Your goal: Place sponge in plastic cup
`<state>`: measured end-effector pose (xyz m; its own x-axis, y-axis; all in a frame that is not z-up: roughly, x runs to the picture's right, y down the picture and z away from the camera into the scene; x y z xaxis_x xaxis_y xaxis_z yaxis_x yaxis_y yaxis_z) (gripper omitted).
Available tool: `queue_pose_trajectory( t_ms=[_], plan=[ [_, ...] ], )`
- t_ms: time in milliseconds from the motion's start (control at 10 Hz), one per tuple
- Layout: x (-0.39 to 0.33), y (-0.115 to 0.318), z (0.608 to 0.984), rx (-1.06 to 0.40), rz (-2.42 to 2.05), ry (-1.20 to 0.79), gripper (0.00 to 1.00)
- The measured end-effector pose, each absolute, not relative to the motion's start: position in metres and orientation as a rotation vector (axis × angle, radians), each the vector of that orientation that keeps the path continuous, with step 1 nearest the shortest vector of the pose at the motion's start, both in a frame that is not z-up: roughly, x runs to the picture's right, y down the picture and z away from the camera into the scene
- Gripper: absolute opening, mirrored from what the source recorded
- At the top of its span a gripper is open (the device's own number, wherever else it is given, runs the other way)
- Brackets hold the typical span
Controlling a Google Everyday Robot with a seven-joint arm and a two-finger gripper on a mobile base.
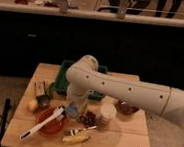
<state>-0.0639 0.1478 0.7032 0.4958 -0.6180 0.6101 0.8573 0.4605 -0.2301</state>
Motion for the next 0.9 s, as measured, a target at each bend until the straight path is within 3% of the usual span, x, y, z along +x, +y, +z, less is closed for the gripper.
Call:
queue_pose_trajectory(
  t_ms=[900],
  plan=[
    [-0.050, 0.138, 0.753, -0.587, -0.925, -0.432, 0.00]
  ],
)
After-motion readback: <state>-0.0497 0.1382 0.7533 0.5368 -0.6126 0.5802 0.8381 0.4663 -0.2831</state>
